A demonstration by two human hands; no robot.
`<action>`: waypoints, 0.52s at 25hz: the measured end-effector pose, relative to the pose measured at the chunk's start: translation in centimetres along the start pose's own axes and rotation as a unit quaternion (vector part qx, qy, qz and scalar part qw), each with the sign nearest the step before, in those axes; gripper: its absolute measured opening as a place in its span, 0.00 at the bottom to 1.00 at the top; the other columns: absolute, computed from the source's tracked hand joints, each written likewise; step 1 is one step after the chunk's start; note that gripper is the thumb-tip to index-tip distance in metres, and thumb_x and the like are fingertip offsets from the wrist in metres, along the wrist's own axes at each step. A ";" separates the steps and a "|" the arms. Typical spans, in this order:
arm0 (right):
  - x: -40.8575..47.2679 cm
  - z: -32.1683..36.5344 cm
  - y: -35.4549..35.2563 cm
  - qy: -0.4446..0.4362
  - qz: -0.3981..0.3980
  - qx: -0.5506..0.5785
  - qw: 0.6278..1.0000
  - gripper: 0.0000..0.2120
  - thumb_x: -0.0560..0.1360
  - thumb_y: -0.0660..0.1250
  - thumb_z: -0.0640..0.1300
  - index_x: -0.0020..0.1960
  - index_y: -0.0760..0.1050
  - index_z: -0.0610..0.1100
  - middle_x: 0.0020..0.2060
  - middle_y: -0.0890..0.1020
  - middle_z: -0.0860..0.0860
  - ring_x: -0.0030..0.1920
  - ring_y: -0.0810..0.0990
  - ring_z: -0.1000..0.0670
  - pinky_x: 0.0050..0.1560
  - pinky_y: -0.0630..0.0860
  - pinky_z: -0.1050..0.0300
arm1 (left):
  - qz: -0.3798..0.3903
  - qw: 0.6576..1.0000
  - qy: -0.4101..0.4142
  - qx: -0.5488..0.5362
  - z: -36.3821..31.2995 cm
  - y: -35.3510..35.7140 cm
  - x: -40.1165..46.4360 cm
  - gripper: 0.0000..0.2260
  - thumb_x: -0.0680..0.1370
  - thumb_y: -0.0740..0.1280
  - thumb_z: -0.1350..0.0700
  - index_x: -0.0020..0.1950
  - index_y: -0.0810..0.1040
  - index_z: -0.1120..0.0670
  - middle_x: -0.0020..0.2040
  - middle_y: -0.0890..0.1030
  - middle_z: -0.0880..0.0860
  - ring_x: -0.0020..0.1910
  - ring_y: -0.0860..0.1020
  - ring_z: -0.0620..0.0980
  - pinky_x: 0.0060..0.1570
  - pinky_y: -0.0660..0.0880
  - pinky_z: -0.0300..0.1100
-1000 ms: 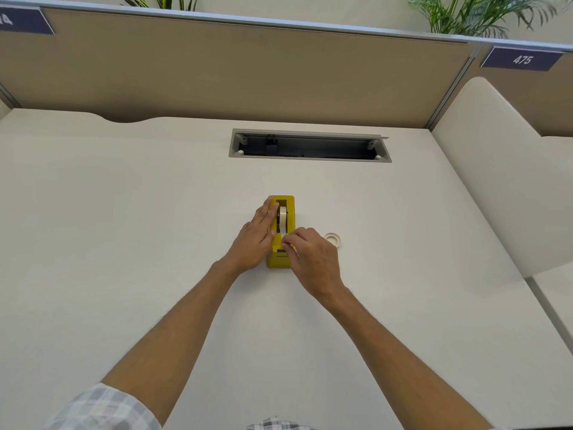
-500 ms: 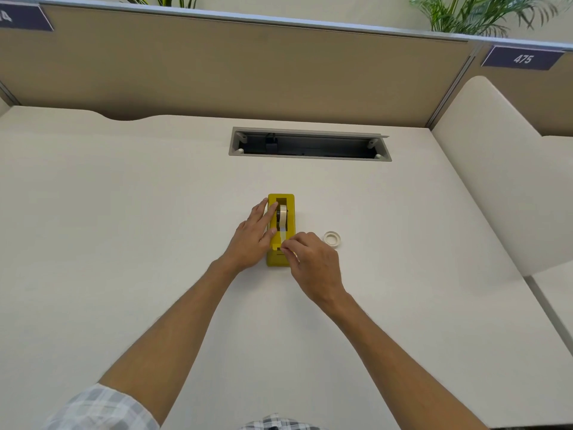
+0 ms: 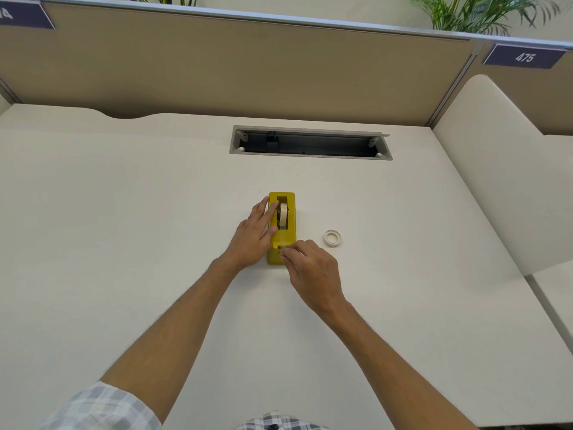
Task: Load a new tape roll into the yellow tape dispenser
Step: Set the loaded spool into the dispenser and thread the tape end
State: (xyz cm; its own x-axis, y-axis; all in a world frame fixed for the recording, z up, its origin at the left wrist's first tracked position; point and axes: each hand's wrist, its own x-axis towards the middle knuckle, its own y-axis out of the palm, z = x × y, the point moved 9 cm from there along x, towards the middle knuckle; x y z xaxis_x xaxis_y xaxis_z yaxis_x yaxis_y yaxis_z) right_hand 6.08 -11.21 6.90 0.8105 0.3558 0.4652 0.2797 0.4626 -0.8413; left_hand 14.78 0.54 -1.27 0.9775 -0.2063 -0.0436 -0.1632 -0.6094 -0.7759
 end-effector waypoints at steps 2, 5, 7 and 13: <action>-0.1 -0.1 -0.1 -0.005 -0.004 -0.004 1.000 0.01 0.73 0.74 0.39 0.43 0.83 0.41 0.38 0.84 0.47 0.35 0.80 0.47 0.29 0.76 0.54 | 0.001 1.000 -0.003 0.001 0.0 0.0 0.0 0.26 0.84 0.53 0.51 0.80 0.47 0.47 0.82 0.45 0.49 0.80 0.46 0.50 0.76 0.51 0.55; -0.2 0.0 -0.1 -0.010 -0.009 -0.012 1.000 0.01 0.72 0.74 0.38 0.43 0.83 0.41 0.37 0.84 0.47 0.35 0.80 0.46 0.28 0.76 0.54 | 0.004 1.000 -0.002 -0.004 0.1 0.2 0.0 0.25 0.84 0.53 0.51 0.80 0.47 0.46 0.82 0.45 0.48 0.80 0.45 0.50 0.76 0.50 0.56; -0.2 0.0 0.1 -0.009 -0.008 -0.010 1.000 0.01 0.72 0.74 0.38 0.43 0.83 0.41 0.37 0.84 0.47 0.35 0.80 0.46 0.29 0.77 0.53 | 0.004 1.000 -0.004 -0.006 0.2 0.1 0.0 0.25 0.84 0.53 0.51 0.80 0.47 0.46 0.82 0.45 0.48 0.80 0.45 0.50 0.76 0.50 0.56; -0.5 -0.1 0.5 -0.009 -0.008 -0.019 1.000 0.03 0.73 0.74 0.40 0.45 0.83 0.41 0.39 0.84 0.47 0.36 0.80 0.47 0.30 0.78 0.54 | 0.004 1.000 -0.005 -0.002 0.4 0.3 0.1 0.25 0.84 0.53 0.50 0.80 0.47 0.45 0.82 0.45 0.48 0.80 0.45 0.51 0.76 0.50 0.56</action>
State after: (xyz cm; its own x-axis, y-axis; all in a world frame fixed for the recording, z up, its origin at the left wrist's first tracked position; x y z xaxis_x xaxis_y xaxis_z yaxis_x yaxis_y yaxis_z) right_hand 5.87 -11.27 6.21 0.7962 0.3631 0.4839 0.3127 0.4377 -0.8430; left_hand 14.83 0.65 -1.71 0.9775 -0.2033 -0.0557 -0.1711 -0.6108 -0.7731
